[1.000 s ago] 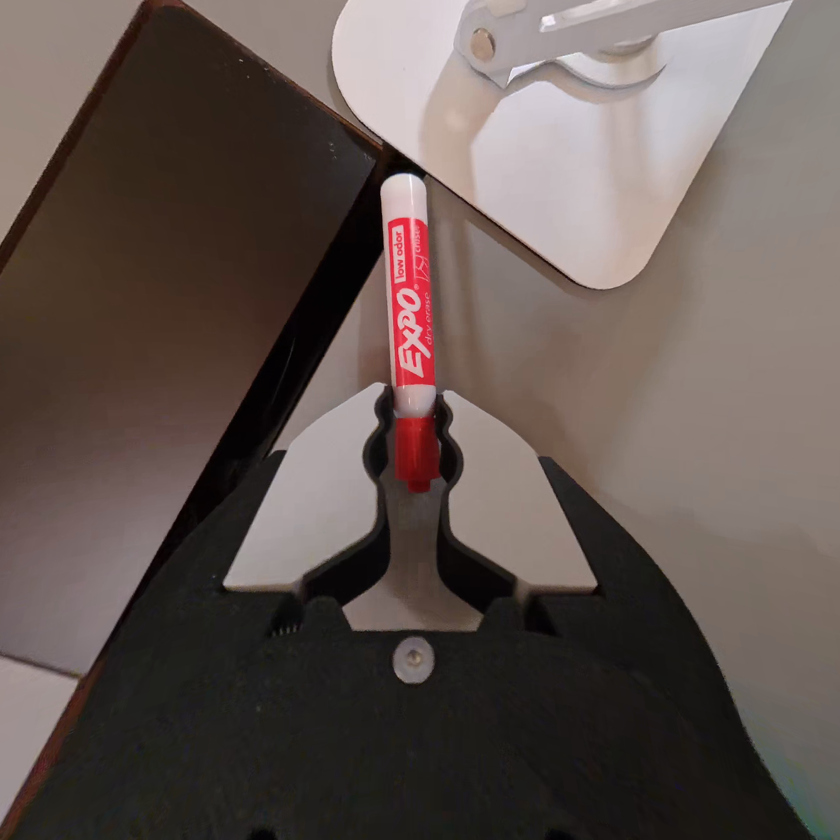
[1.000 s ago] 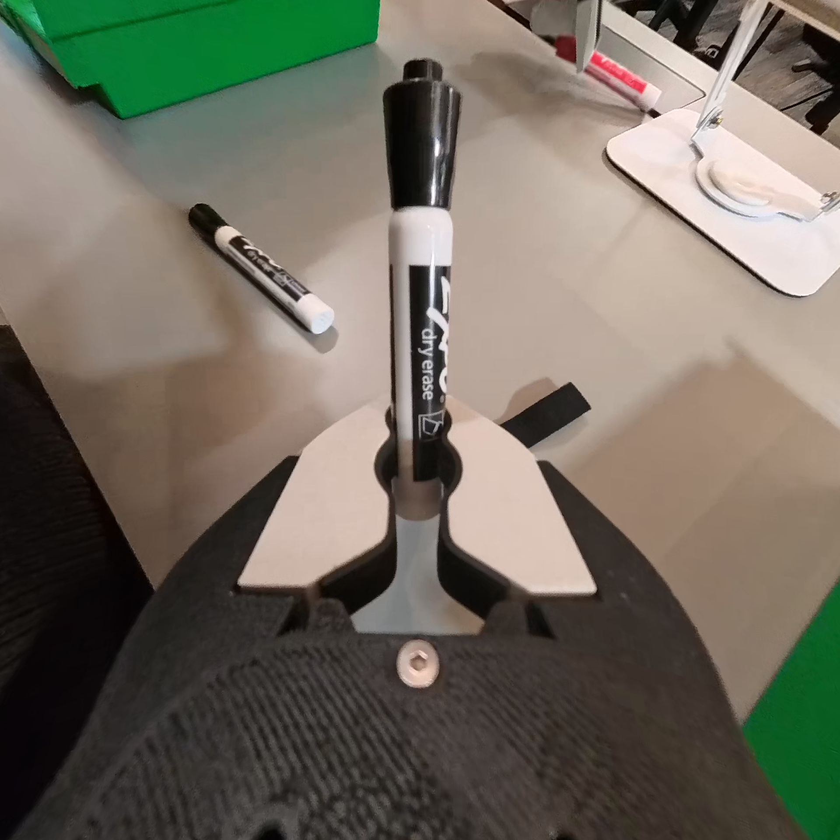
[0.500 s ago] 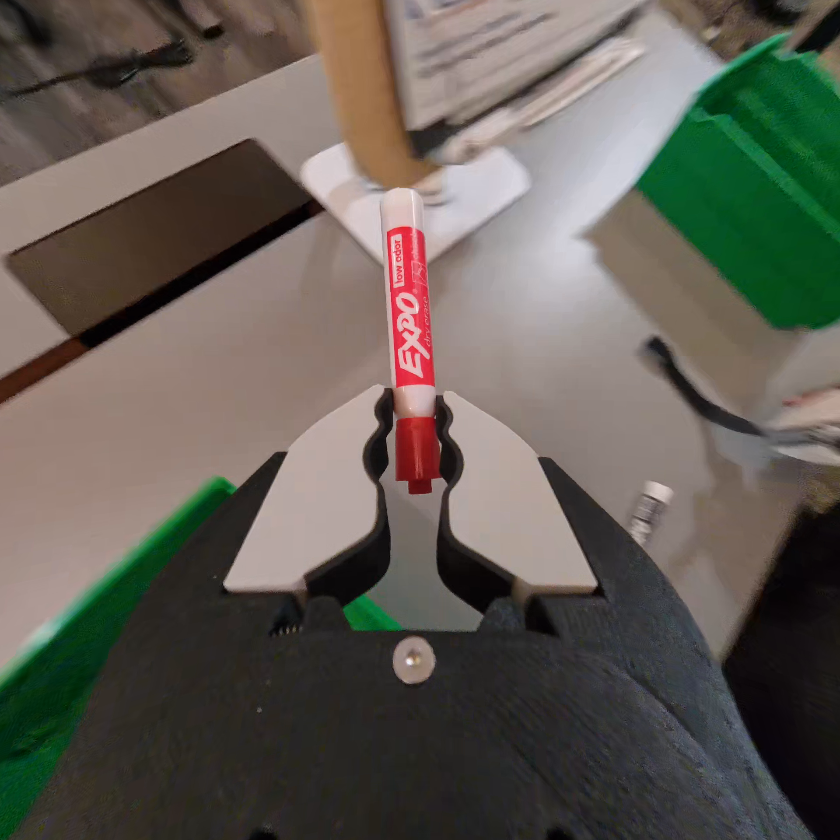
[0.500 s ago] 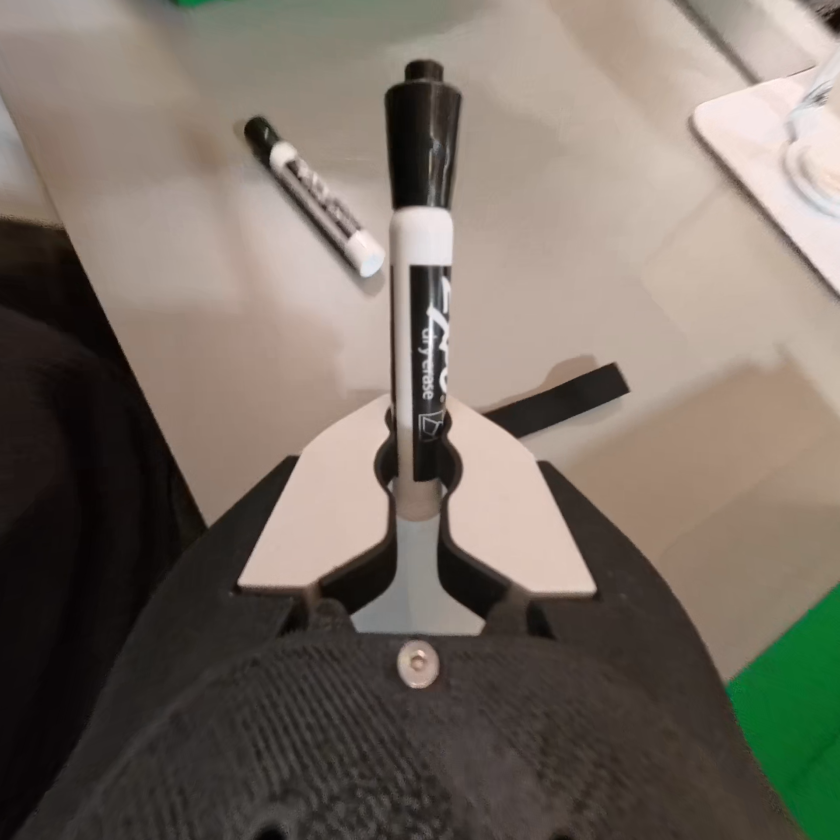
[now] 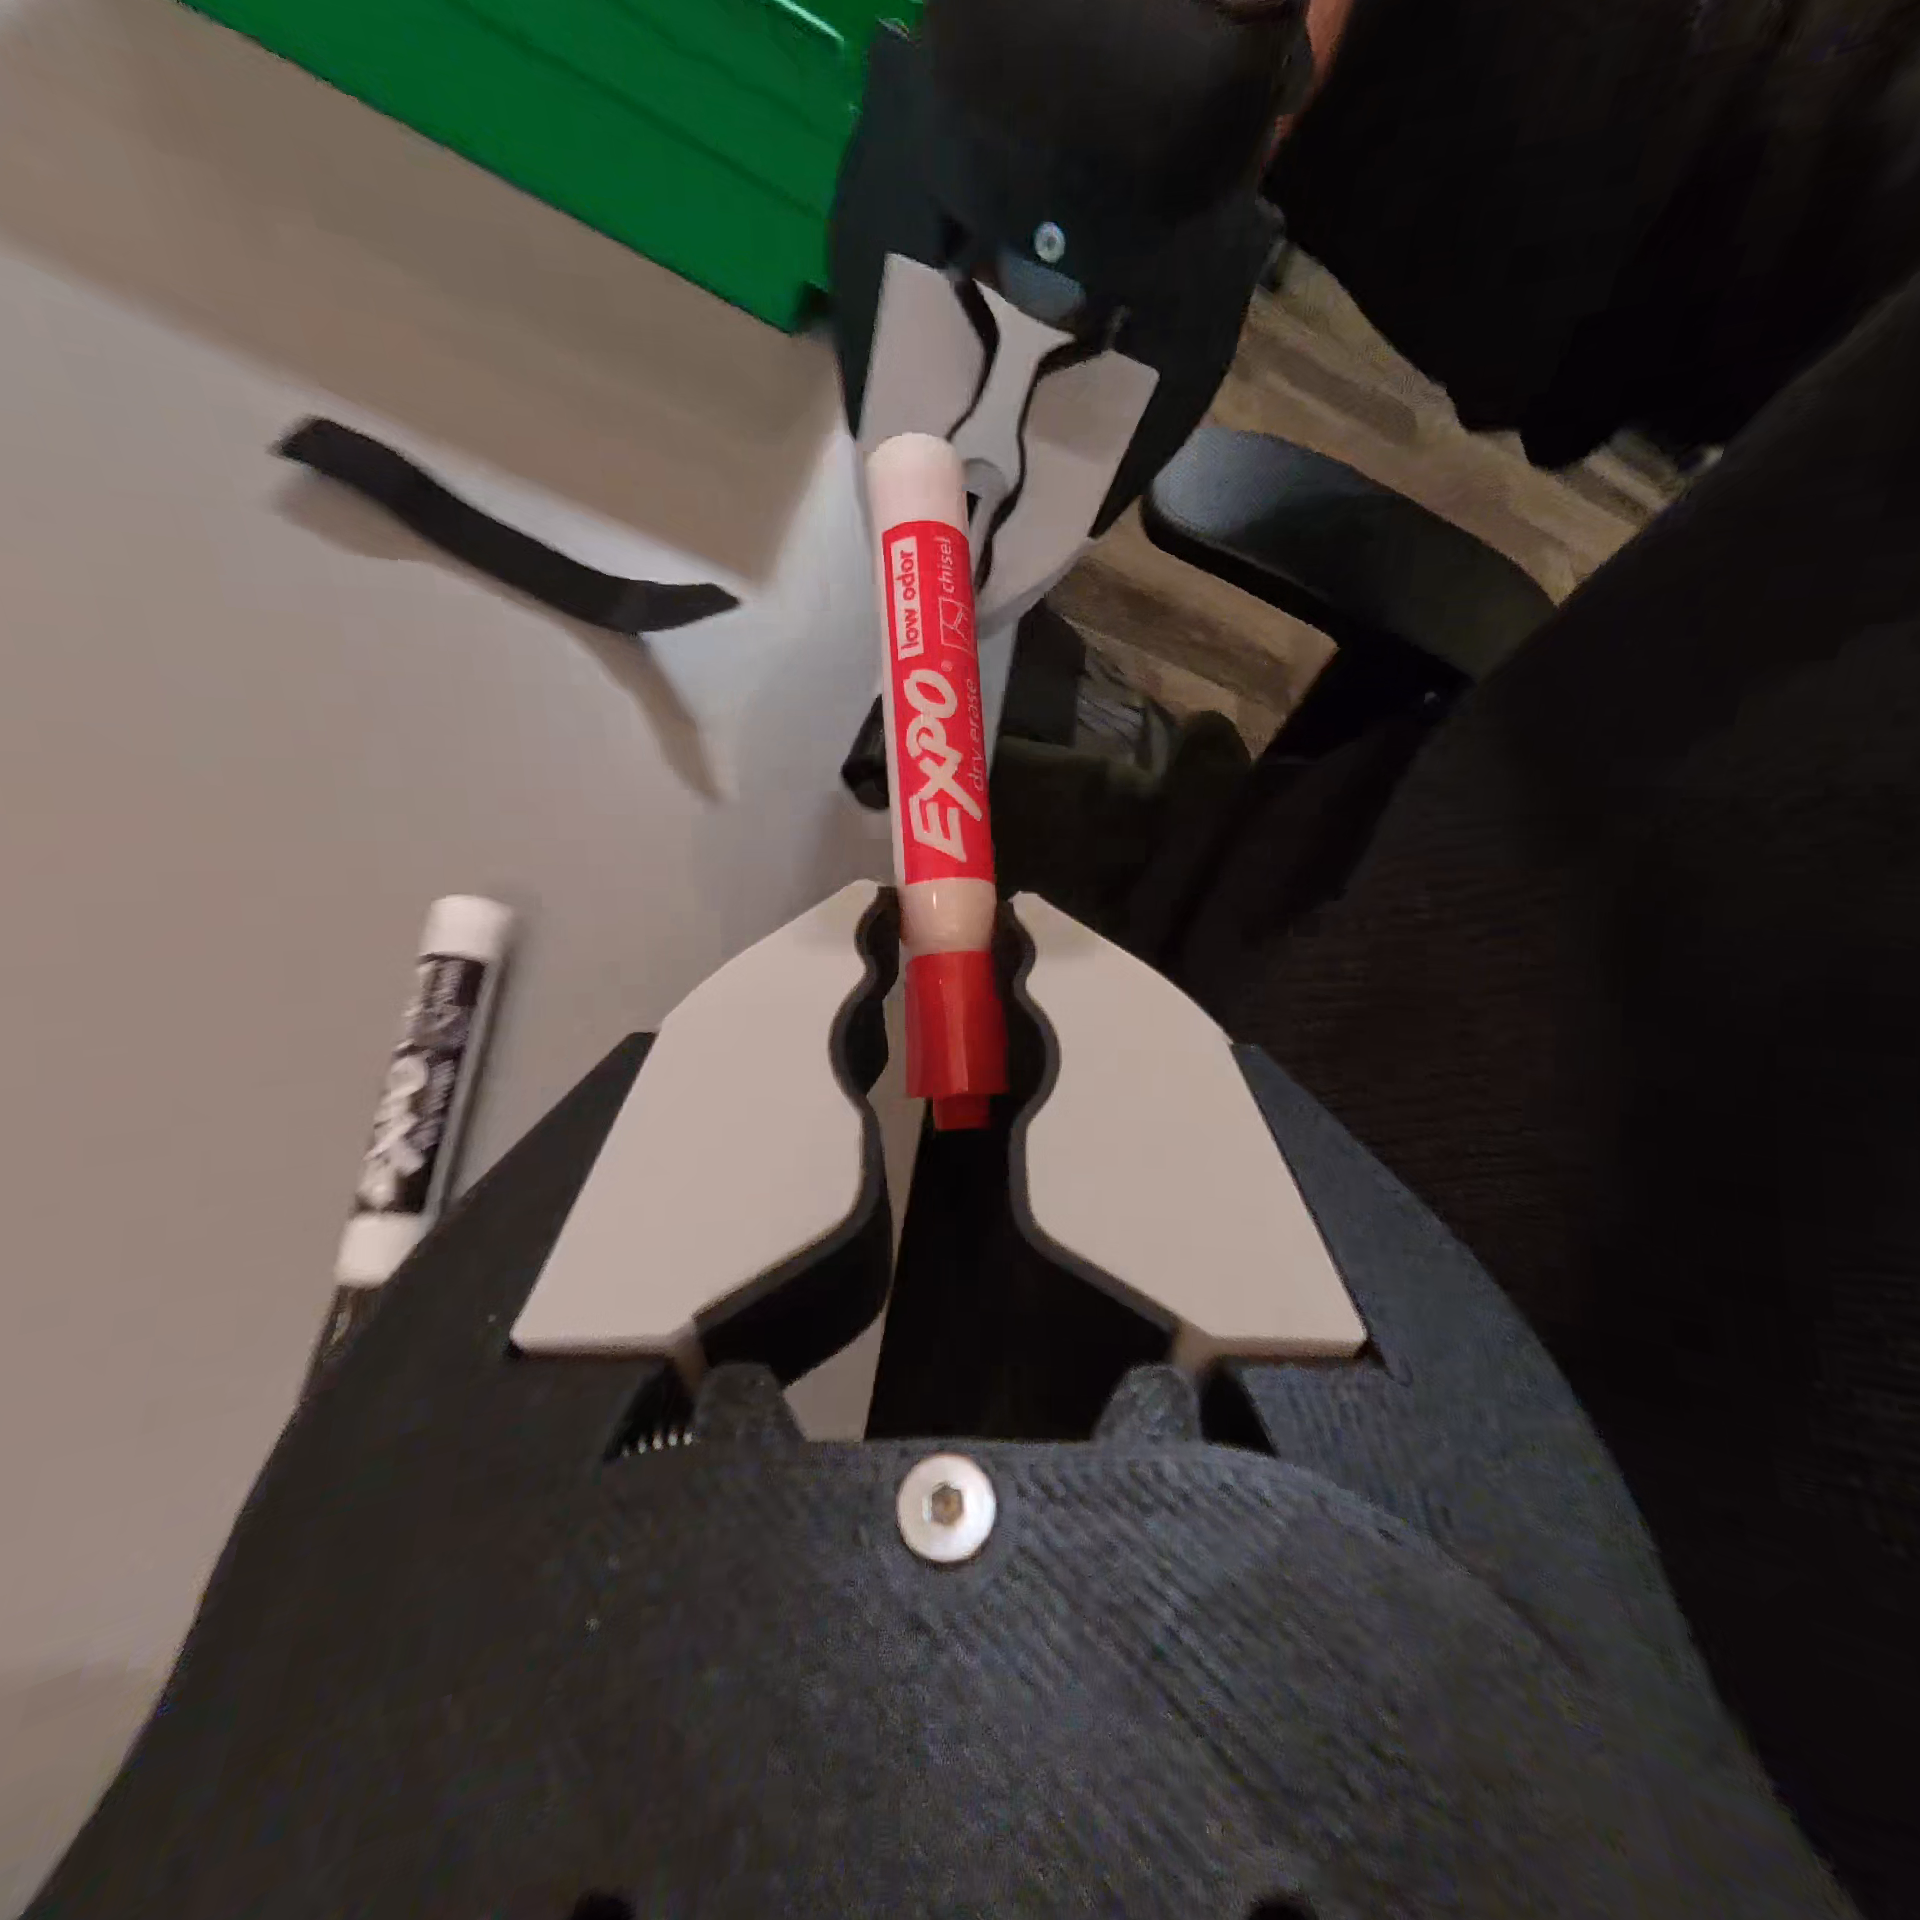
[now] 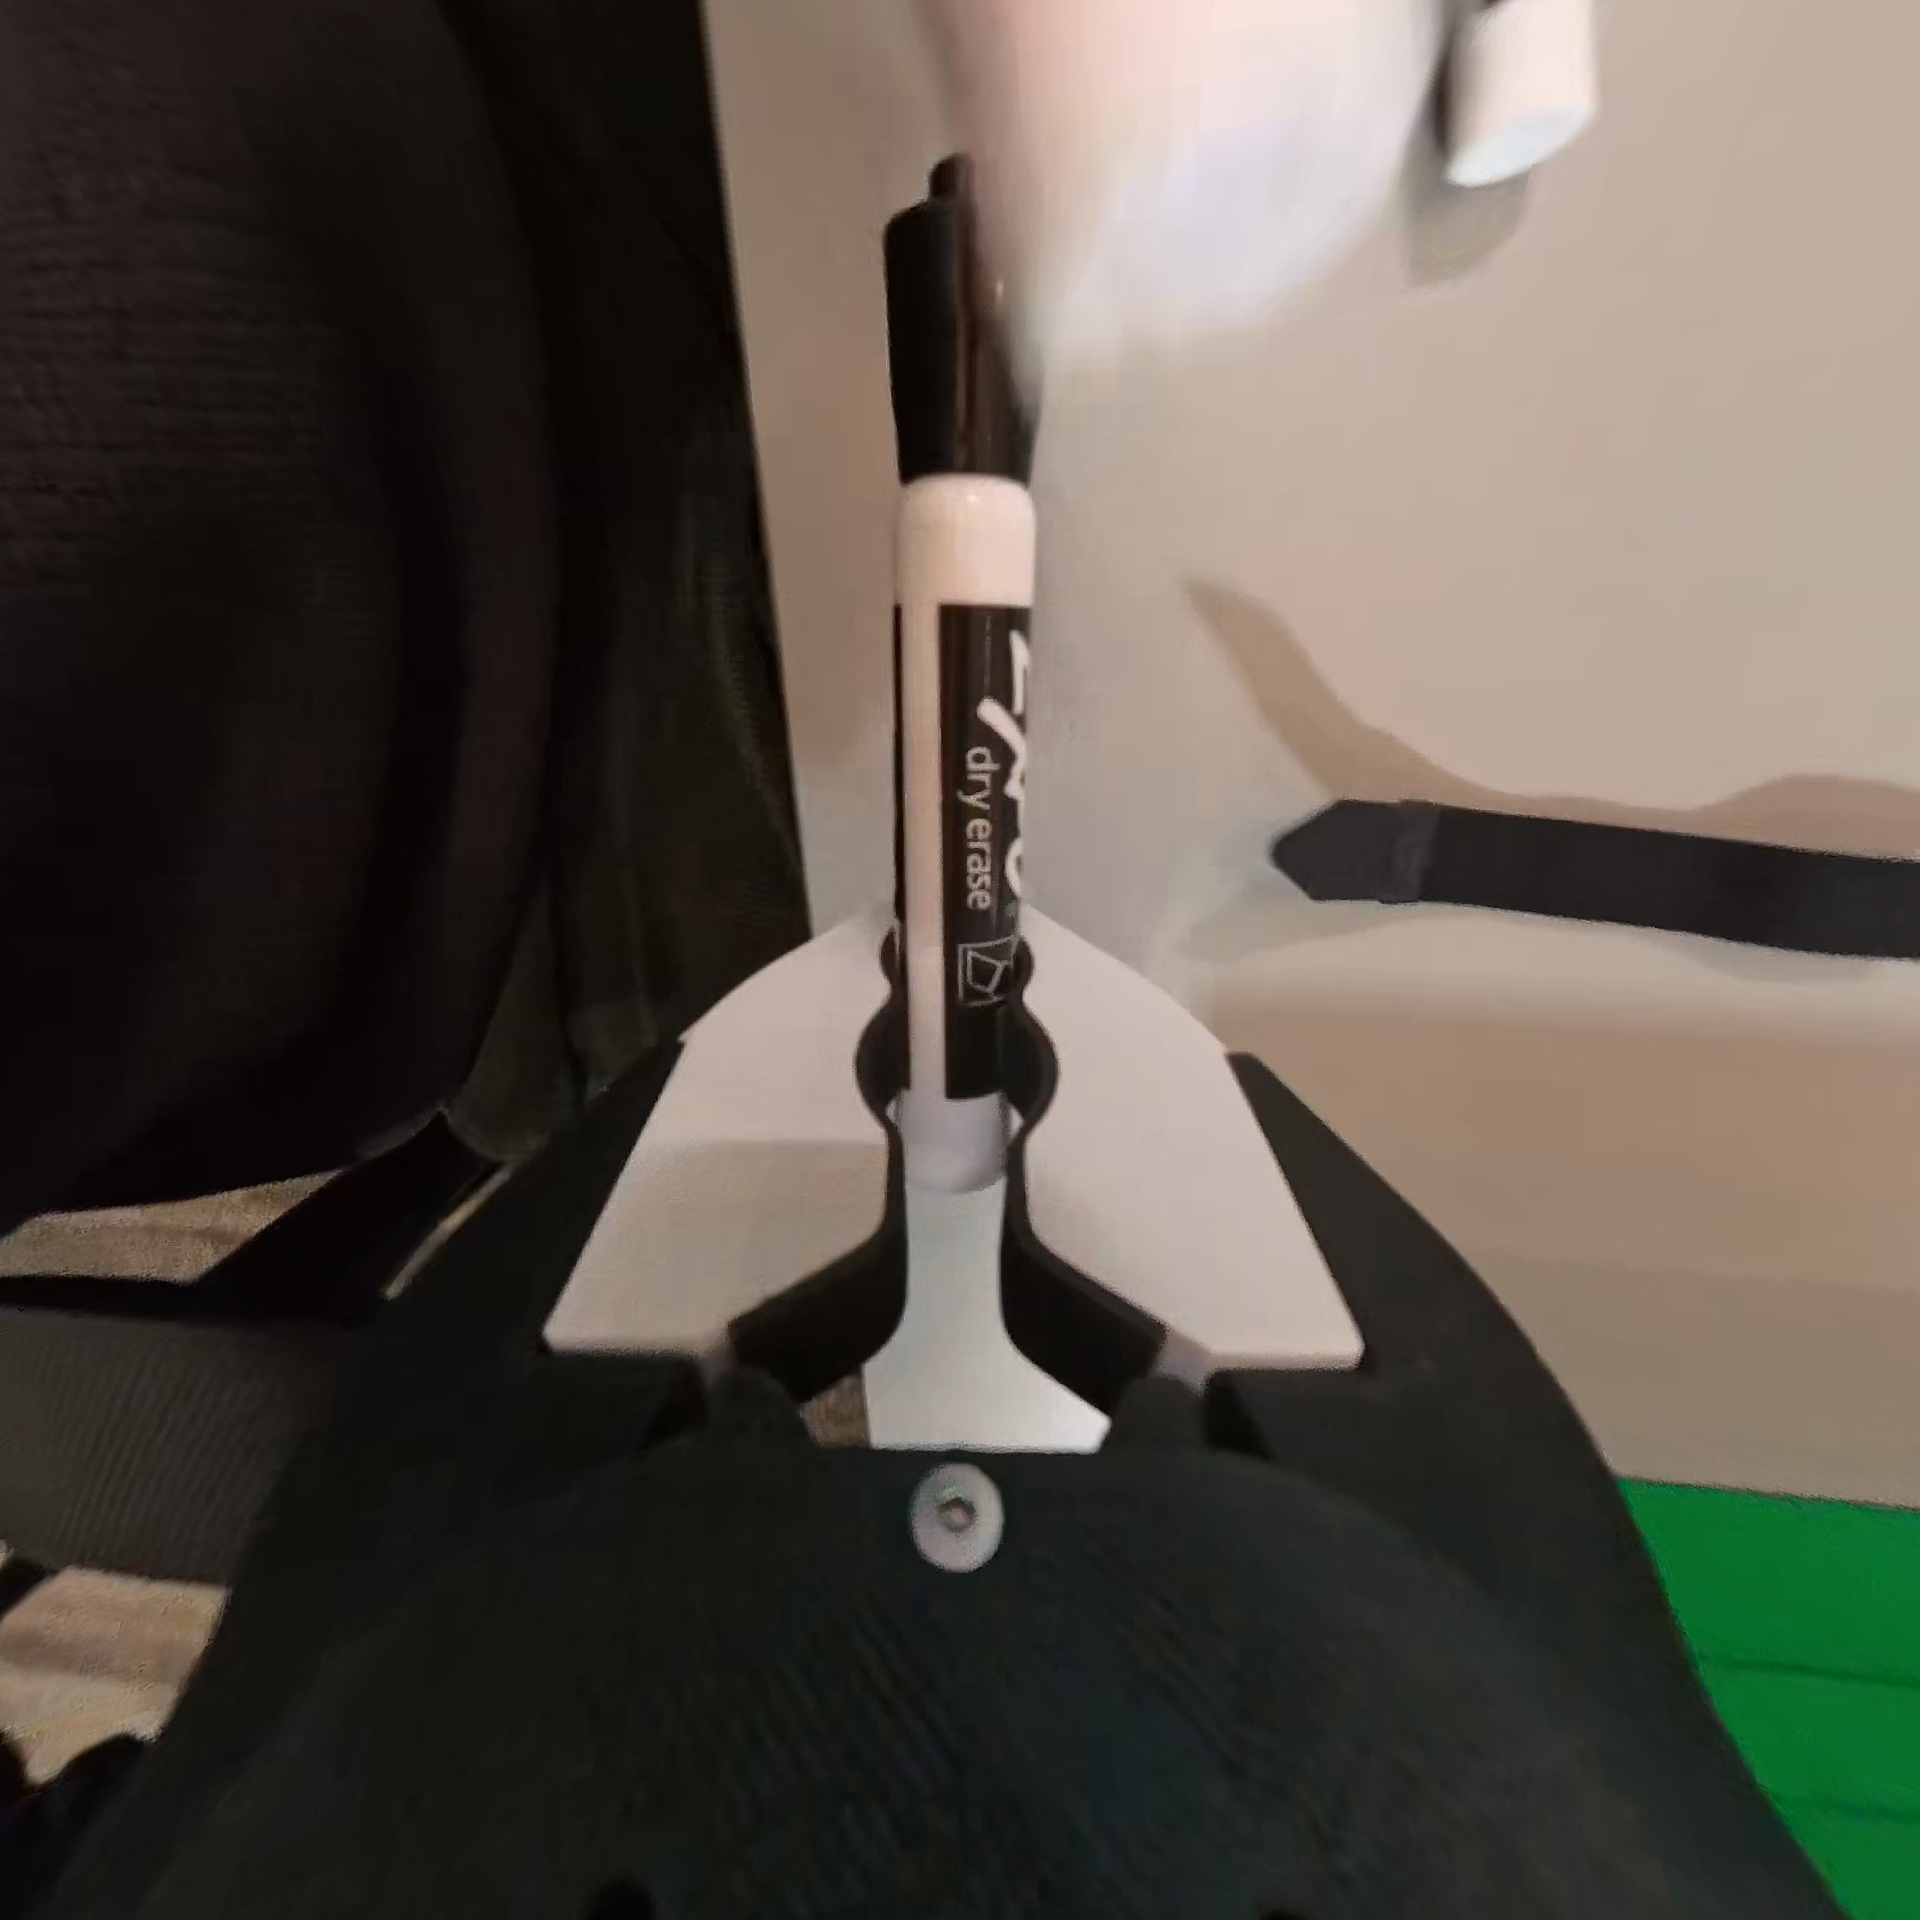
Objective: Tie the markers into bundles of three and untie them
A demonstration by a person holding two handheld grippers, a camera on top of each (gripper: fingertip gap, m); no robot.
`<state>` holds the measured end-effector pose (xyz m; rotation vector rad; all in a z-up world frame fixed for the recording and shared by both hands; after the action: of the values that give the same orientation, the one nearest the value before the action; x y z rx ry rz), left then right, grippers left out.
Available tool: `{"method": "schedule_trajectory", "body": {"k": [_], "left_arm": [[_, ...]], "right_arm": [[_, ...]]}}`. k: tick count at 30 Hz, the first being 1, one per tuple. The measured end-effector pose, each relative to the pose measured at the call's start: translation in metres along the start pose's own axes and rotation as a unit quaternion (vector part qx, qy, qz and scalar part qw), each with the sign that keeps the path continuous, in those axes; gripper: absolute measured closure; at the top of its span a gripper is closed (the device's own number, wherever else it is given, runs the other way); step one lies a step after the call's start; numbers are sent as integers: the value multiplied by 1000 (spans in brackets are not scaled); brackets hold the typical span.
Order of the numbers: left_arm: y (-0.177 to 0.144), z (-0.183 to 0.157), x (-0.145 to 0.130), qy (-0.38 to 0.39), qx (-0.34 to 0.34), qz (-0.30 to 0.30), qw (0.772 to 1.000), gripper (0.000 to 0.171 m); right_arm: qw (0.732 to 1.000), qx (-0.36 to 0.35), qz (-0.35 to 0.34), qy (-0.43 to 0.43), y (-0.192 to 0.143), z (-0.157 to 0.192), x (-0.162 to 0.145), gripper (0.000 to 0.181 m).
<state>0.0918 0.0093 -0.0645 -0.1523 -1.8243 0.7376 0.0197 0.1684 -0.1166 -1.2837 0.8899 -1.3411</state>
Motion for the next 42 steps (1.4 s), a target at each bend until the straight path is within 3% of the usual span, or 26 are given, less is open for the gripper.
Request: {"method": "schedule_trajectory", "body": {"k": [4, 9, 16, 24, 34, 42], "left_arm": [[24, -17, -7, 28, -46, 25, 998, 151], [27, -28, -14, 34, -89, 48, 994, 151], [22, -28, -32, 9, -109, 104, 989, 151], [22, -22, -36, 2, -102, 113, 988, 151], [31, -20, -29, 9, -95, 61, 994, 151], [12, -6, -25, -2, -76, 10, 997, 131]], "right_arm": [[999, 24, 39, -20, 5, 27, 10, 166], [997, 50, 54, -32, 15, 48, 24, 166], [995, 56, 79, -39, 30, 51, 35, 165], [995, 51, 74, -46, 33, 50, 46, 165], [997, 52, 31, -55, 37, 53, 64, 166], [1000, 7, 11, -5, 25, 33, 51, 165]]}}
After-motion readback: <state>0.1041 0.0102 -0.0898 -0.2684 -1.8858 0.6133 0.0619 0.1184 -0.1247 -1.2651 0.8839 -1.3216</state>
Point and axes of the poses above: each gripper's, where its closed fingertips meet, y out along the fingers, x out of its top, z = x × y across the jaws, the point moved 5 cm from there along -y, back along the fingers, and after that the axes turned 11 degrees about y, right-handed, at the moved point
